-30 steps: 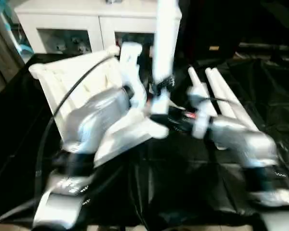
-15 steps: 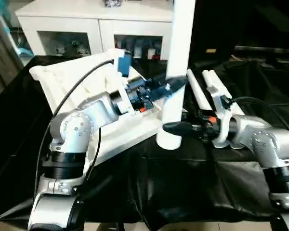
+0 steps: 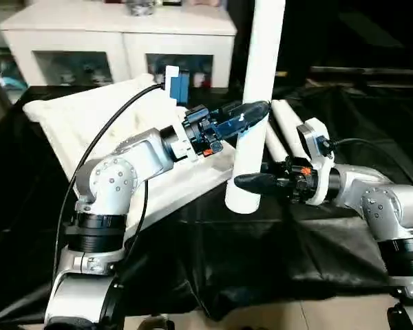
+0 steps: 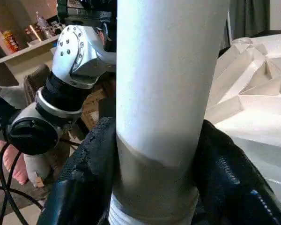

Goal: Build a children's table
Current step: Insert table leg to table base

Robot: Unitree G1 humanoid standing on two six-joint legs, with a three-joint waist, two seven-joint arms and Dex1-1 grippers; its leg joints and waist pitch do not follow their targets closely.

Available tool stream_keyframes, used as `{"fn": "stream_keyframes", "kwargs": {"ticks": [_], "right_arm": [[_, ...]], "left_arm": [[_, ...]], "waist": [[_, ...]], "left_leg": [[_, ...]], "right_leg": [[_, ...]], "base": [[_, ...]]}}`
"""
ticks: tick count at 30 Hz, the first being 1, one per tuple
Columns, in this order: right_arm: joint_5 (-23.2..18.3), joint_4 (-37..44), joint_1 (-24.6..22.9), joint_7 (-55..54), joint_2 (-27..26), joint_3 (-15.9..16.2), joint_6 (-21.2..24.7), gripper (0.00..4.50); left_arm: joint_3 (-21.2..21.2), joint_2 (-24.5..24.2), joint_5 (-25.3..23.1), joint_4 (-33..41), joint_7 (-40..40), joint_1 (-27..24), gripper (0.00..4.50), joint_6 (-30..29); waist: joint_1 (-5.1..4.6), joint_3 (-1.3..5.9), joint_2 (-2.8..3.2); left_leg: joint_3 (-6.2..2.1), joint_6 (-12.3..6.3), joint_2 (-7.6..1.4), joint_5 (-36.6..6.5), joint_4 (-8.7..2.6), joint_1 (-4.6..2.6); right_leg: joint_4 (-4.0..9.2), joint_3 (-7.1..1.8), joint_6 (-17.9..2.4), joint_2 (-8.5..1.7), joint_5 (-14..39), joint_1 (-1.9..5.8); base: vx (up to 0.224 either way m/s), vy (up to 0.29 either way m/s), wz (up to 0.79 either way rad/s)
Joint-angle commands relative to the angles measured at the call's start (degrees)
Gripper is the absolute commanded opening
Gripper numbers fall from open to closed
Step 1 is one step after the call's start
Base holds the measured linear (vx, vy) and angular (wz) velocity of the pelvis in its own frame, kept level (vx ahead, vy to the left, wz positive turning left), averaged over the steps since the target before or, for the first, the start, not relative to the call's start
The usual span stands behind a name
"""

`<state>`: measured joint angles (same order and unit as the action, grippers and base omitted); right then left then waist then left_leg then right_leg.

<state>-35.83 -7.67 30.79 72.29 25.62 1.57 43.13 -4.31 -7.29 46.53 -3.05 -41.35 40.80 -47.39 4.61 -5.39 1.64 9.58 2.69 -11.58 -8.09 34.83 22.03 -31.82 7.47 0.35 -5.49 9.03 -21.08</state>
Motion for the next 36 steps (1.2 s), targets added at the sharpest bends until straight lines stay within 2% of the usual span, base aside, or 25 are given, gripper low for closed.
{"fn": "stream_keyframes", "kwargs": {"ticks": [1, 2, 3, 4, 5, 6, 7, 8, 9, 10, 11, 12, 13, 14, 15, 19, 21, 26, 33, 36], "right_arm": [[0.4, 1.6, -0.8, 0.2, 0.5, 1.0, -0.7, 1.98], [0.5, 1.6, -0.8, 0.1, 0.5, 1.0, -0.7, 1.98], [0.5, 1.8, -1.1, 0.0, 0.5, 1.0, -0.7, 1.98], [0.5, 1.8, -1.2, 0.0, 0.5, 1.0, -0.7, 1.98], [0.4, 2.0, -1.5, -0.3, 0.5, 1.0, -0.5, 1.98], [0.3, 2.0, -1.6, -0.4, 0.5, 1.0, -0.5, 1.98], [0.2, 2.2, -2.1, -0.7, 0.4, 0.9, -0.3, 1.98], [0.2, 2.2, -2.2, -0.8, 0.5, 0.9, -0.3, 1.98], [0.2, 2.3, -2.3, -0.8, 0.5, 0.9, -0.2, 1.98], [0.2, 2.3, -2.4, -0.8, 0.5, 0.9, -0.2, 1.98], [0.1, 2.4, -2.5, -0.8, 0.5, 1.0, -0.1, 1.98], [0.2, 2.3, -2.5, -0.7, 0.5, 1.1, -0.1, 1.98], [0.2, 2.2, -2.5, -0.7, 0.5, 1.2, -0.1, 1.98], [0.3, 2.1, -2.4, -0.7, 0.4, 1.3, -0.2, 1.97], [0.3, 1.9, -2.3, -0.6, 0.4, 1.4, -0.2, 1.97], [0.8, 1.3, -1.8, -0.6, 0.3, 2.2, -0.3, 1.97], [0.9, 1.4, -1.8, -0.7, 0.3, 2.5, -0.3, 1.97], [1.0, 1.6, -2.2, -0.5, 0.7, 3.0, -0.3, 1.97], [1.7, 1.5, -2.4, -1.0, 0.9, 3.1, -1.7, 1.96], [2.3, 1.6, -2.6, -1.8, 0.5, 3.1, -3.2, 1.96]], "left_arm": [[-0.5, 0.1, -1.2, -0.9, 2.5, 1.7, 1.88, 0.8], [-0.5, 0.2, -1.1, -1.0, 2.4, 1.7, 1.88, 0.8], [-0.6, 0.5, -0.4, -0.6, 2.1, 1.6, 1.88, 0.4], [-0.6, 0.6, -0.3, -0.6, 2.0, 1.6, 1.88, 0.3], [-0.2, 0.5, 0.3, 0.1, 1.2, 1.2, 1.88, -0.1], [0.0, 0.4, 0.3, 0.3, 1.0, 1.1, 1.88, -0.2], [0.9, 0.2, 0.1, 1.2, -0.2, 0.4, 1.88, 0.3], [1.4, 0.0, -0.1, 1.5, -0.7, 0.1, 1.88, 0.3], [1.6, -0.1, -0.2, 1.7, -0.8, 0.0, 1.88, 0.2], [2.3, -0.3, -1.0, 2.0, -1.0, -0.2, 1.88, 0.6], [3.1, -0.7, -2.1, 2.2, -1.0, -0.4, 1.88, 1.1], [4.1, -1.1, -3.4, 2.2, -0.7, -0.6, 2.23, 1.4], [4.2, -1.1, -3.3, 2.1, -0.6, -0.6, 2.23, 1.1], [4.2, -1.1, -3.0, 2.0, -0.5, -0.6, 2.44, 0.4], [4.4, -1.3, -2.8, 2.2, -0.9, -0.6, 2.58, 0.0], [5.4, -2.0, -3.4, 2.9, -1.4, -1.1, 2.66, -0.2], [5.4, -2.0, -3.8, 2.4, -1.1, -1.2, 2.66, 0.2], [4.6, -2.0, -3.8, 0.7, -0.3, -0.5, 2.66, 0.2], [1.5, -0.6, -2.3, -1.1, 1.9, 0.4, 1.95, -0.4], [0.9, -0.5, -1.5, -1.3, 2.1, 0.4, 1.91, -0.9]], "waist": [[1.27, 3.87, 1.94], [5.75, 3.97, 1.46], [3.65, 5.40, -4.42], [4.43, 4.63, -3.41], [5.86, 5.46, -2.57], [6.51, 5.38, -2.22], [6.70, 5.75, -1.75], [6.08, 6.45, -1.04], [5.82, 6.68, -0.48], [5.52, 6.49, -0.34], [5.45, 6.41, -0.40], [5.43, 6.29, -0.33], [5.26, 6.13, -0.55], [5.04, 6.08, -0.60], [4.63, 6.07, -0.93], [3.75, 6.23, -0.82], [3.36, 6.26, -0.90], [3.37, 6.27, -0.90], [3.42, 6.12, -0.77], [3.46, 6.16, -0.66]], "left_leg": [[-0.92, 5.35, -5.72, -53.3, -12.86, 2.39], [3.14, 3.48, -4.96, -49.9, -13.11, 3.47], [1.73, 3.37, -0.68, -30.2, -2.82, -3.77], [-0.09, 1.85, 0.31, -17.5, 3.82, -3.85], [-2.98, -0.90, 1.53, -1.8, 3.01, 0.90], [-2.48, -0.39, 0.44, -1.3, 0.83, 0.90], [-1.62, 0.45, -0.69, -4.2, -1.64, -0.35], [-1.28, 0.18, -0.99, -7.5, -2.16, -0.99], [-1.18, -0.42, -1.26, -8.5, -2.37, -0.71], [-1.14, -0.46, -1.25, -9.3, -2.48, -0.29], [-1.11, -0.26, -1.36, -11.1, -2.72, -0.15], [-1.04, 0.00, -1.40, -12.5, -2.81, -0.32], [-1.07, 0.43, -1.44, -14.2, -3.13, -0.41], [-1.07, 0.87, -1.47, -14.9, -3.42, -0.42], [-1.05, 1.12, -1.45, -15.0, -3.63, -0.29], [-0.90, 1.15, -1.50, -14.0, -3.80, -0.24], [-0.70, 0.52, -1.39, -12.3, -3.68, -0.07], [-0.41, -0.23, -1.26, -11.0, -3.34, -0.05], [-0.44, 0.36, -1.39, -12.9, -3.51, -0.24], [-0.51, 0.42, -1.40, -12.8, -3.53, -0.18]], "right_leg": [[-8.25, 0.24, -3.6, 0.25, 22.2, 5.93], [-11.82, -2.69, -3.6, 1.18, 15.4, 4.14], [-1.60, -7.41, 1.2, -3.46, 42.6, -1.27], [4.35, -9.51, -0.8, -9.88, 54.1, -2.63], [2.22, -11.46, -1.3, -7.55, 47.5, 1.44], [1.77, -9.84, -1.9, -6.72, 42.6, 1.55], [-0.57, -7.70, -5.5, -2.62, 26.6, 0.13], [-1.70, -6.90, -9.3, -1.80, 17.4, 0.26], [-1.84, -6.64, -11.9, -2.03, 12.8, 0.54], [-1.68, -6.48, -12.4, -1.98, 12.4, 0.66], [-1.36, -6.22, -12.2, -2.04, 13.7, 0.87], [-1.13, -6.23, -12.0, -2.13, 15.0, 0.74], [-0.82, -6.23, -11.4, -2.32, 17.1, 0.90], [-0.66, -6.20, -10.8, -2.42, 18.3, 1.00], [-0.55, -6.19, -10.4, -2.49, 18.4, 1.18], [-0.59, -6.21, -10.4, -2.66, 16.0, 1.33], [-0.55, -6.25, -11.0, -2.67, 13.5, 1.44], [-0.51, -6.37, -11.6, -2.72, 12.4, 1.43], [-0.27, -6.38, -11.7, -2.78, 14.4, 1.35], [-0.23, -6.40, -11.4, -2.83, 14.7, 1.35]], "base": [[-0.080, -0.039, 0.08], [-0.080, -0.039, 0.08], [0.009, -0.115, 0.08], [0.086, -0.130, -0.04], [0.086, -0.130, -0.04], [0.055, -0.067, 0.02], [0.000, 0.000, 0.00], [0.000, 0.000, 0.00], [0.000, 0.000, 0.00], [0.000, 0.000, 0.00], [0.000, 0.000, 0.00], [0.000, 0.000, 0.00], [0.000, 0.000, 0.00], [0.000, 0.000, 0.00], [0.000, 0.000, 0.00], [0.000, 0.000, 0.00], [0.000, 0.000, 0.00], [0.000, 0.000, 0.00], [0.000, 0.000, 0.00], [0.000, 0.000, 0.00]]}}
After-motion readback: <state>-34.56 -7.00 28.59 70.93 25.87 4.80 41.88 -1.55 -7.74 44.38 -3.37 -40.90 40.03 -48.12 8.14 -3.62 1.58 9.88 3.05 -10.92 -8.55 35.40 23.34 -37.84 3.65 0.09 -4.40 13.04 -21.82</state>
